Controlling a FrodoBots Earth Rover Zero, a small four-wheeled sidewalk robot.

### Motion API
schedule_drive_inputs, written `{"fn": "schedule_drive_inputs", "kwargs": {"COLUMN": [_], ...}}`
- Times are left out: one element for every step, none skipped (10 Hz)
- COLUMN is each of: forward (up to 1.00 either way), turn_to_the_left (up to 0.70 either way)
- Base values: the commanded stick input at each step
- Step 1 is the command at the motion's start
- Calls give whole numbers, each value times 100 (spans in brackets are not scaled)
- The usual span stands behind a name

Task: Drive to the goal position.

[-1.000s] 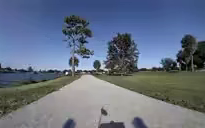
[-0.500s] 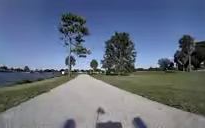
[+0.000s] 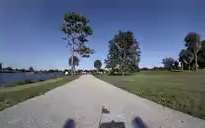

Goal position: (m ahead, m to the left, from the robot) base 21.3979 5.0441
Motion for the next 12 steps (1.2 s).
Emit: {"fn": "schedule_drive_inputs", "kwargs": {"forward": [85,85,85,85,85,85,85,85,85,85,85,85], "turn_to_the_left": [34,34,34,34,15,0,0,0,0,0,0,0]}}
